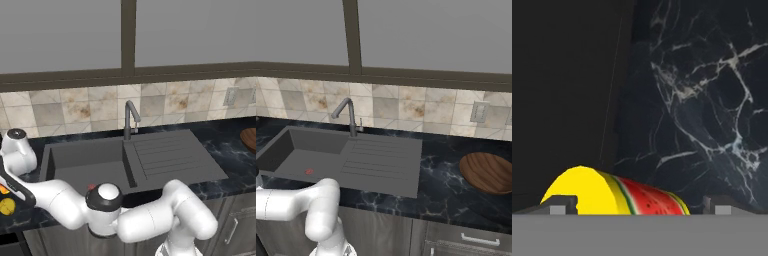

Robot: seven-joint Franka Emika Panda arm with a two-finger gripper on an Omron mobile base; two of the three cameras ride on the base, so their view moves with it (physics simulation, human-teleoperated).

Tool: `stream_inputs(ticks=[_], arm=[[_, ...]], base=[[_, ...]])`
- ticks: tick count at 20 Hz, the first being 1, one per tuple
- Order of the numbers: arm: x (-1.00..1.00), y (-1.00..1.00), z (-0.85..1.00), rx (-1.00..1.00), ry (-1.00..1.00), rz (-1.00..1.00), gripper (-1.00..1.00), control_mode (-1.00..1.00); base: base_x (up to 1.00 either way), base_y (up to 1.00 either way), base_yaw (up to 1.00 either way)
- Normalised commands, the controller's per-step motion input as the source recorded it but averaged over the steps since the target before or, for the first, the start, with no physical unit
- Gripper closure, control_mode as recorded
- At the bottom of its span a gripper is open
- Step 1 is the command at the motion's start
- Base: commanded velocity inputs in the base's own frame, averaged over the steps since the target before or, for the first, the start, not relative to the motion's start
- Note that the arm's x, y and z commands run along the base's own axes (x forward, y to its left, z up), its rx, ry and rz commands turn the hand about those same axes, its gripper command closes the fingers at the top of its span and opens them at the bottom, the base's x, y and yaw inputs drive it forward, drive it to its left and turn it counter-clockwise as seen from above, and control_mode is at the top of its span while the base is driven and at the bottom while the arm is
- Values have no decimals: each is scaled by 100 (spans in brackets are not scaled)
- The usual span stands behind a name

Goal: Remove the lemon and bell pepper from the sink. Then move the bowl and cup from the counter to the sink for washing.

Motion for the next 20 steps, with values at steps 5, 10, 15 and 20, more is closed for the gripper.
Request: stream_inputs(ticks=[5,10,15,20], arm=[[0,12,-7,0,0,0,-100,-100],[0,7,-8,0,0,0,-100,-100],[0,0,-7,0,0,0,-100,-100],[-5,0,-6,2,0,0,-100,-100]], base=[[0,0,0],[0,0,0],[0,0,0],[0,0,0]])
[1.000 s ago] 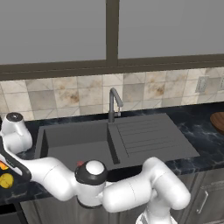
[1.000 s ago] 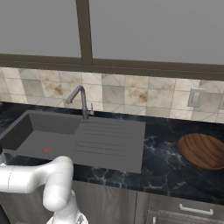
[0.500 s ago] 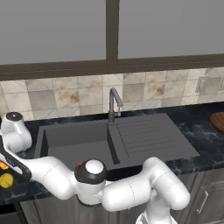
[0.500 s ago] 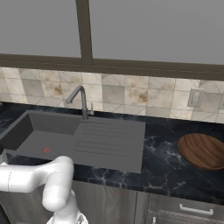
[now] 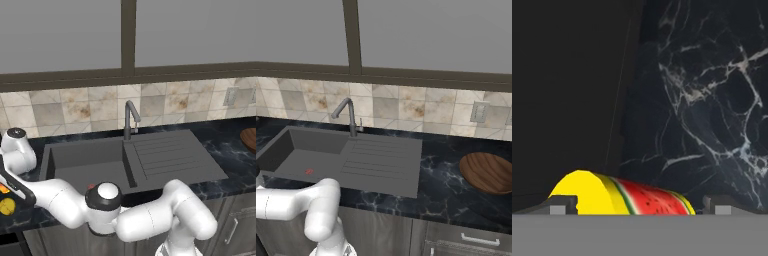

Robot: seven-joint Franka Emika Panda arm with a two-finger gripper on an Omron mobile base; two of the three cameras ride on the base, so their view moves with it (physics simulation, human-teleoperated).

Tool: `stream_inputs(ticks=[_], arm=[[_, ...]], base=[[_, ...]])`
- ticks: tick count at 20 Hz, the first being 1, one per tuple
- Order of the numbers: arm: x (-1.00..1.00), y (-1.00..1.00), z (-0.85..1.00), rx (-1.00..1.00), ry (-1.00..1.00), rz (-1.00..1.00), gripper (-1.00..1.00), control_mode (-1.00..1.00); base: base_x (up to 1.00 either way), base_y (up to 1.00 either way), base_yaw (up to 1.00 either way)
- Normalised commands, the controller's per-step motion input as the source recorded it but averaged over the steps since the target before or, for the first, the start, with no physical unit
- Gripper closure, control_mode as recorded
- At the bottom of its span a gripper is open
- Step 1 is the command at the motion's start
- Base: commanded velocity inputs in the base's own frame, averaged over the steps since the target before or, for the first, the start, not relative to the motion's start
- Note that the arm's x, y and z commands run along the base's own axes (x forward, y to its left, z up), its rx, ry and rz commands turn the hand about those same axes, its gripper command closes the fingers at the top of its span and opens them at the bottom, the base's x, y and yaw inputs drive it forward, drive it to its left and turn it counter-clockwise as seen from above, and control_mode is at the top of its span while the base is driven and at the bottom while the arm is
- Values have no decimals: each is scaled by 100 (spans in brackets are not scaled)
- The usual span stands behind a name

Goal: Remove the lemon and bell pepper from the sink. Then move the bowl and cup from the counter to the sink for washing.

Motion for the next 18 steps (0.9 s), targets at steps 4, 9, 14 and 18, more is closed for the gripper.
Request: stream_inputs(ticks=[4,9,14,18], arm=[[-12,0,0,0,0,-1,-100,-100],[-13,-2,0,0,0,-4,-100,-100],[-10,-10,0,0,0,-5,-100,-100],[-3,-17,0,0,0,-4,-100,-100]], base=[[0,0,0],[0,0,0],[0,0,0],[0,0,0]])
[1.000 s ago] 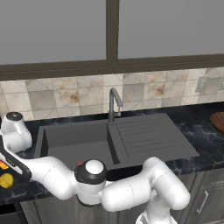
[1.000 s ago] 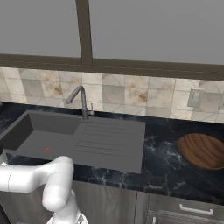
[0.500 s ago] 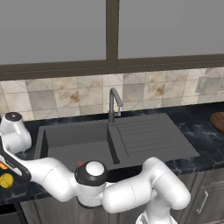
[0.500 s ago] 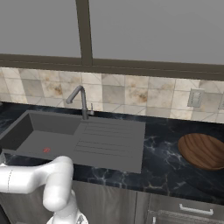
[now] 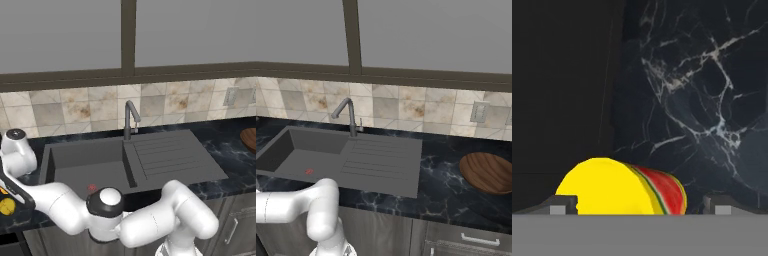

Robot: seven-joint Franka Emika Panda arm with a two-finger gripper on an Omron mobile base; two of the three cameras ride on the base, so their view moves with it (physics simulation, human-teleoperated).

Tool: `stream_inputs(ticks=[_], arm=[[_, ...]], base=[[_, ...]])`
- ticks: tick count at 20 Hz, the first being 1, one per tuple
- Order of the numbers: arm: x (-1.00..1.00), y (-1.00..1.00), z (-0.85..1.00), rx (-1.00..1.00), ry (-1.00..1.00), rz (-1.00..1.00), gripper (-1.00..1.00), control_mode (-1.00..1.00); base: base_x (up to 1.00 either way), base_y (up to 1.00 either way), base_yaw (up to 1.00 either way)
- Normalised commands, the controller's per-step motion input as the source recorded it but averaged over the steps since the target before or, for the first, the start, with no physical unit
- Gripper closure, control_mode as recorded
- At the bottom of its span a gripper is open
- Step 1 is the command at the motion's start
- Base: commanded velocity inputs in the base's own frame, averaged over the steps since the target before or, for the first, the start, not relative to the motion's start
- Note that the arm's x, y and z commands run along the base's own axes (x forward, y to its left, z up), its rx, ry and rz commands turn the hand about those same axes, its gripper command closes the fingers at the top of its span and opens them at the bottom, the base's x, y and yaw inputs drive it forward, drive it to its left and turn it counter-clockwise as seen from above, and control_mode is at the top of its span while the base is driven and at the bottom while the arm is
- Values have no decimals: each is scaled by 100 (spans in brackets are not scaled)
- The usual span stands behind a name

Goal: Remove the lemon and bell pepper from the sink. Then move the bowl and cup from the counter to the sink for washing.

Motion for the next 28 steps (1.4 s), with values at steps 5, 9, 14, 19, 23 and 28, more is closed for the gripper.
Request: stream_inputs(ticks=[5,9,14,19,23,28], arm=[[2,-12,0,0,0,-1,-100,-100],[4,-10,0,0,0,0,-100,-100],[0,-3,-7,2,0,0,-100,-100],[0,0,-12,3,0,0,-100,-100],[2,0,-11,3,0,0,-100,-100],[7,0,-9,1,2,0,-100,-100]], base=[[0,0,0],[0,0,0],[0,0,0],[0,0,0],[0,0,0],[0,0,0]])
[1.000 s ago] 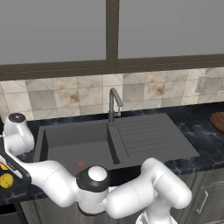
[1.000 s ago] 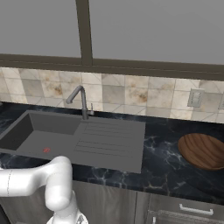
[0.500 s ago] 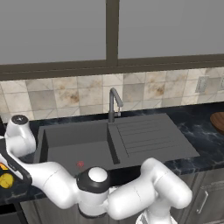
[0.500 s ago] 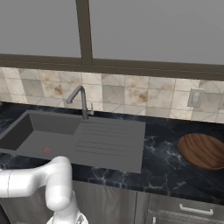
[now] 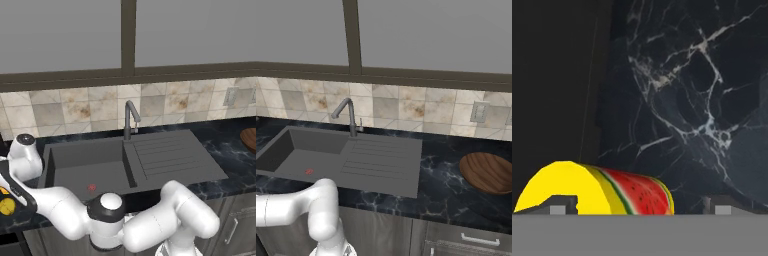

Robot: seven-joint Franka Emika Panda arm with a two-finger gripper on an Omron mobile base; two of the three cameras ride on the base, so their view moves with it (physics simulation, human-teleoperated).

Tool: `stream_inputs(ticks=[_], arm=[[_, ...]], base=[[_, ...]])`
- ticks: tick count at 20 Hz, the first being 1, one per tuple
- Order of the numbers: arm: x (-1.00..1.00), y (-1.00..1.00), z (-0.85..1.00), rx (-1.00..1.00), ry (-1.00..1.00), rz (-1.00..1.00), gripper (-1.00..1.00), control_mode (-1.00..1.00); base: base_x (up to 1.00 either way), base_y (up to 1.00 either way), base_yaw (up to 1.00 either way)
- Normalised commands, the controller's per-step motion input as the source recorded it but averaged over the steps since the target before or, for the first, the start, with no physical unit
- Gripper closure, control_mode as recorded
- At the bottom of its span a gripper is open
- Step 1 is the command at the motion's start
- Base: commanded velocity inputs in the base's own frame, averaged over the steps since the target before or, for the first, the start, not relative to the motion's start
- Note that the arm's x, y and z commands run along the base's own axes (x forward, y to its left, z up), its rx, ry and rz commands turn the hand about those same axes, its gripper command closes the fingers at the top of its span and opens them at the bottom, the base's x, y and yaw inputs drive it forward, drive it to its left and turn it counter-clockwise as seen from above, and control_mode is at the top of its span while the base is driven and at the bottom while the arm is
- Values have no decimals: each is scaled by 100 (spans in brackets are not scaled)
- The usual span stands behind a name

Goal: Remove the lemon and bell pepper from the sink. Then move the bowl and cup from the counter to the sink for washing.

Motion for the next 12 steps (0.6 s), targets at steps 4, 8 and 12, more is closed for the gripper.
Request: stream_inputs(ticks=[4,8,12], arm=[[7,0,-7,0,5,0,-100,-100],[3,0,-8,0,8,0,-100,-100],[1,0,-14,0,13,0,-100,-100]], base=[[0,0,0],[0,0,0],[0,0,0]])
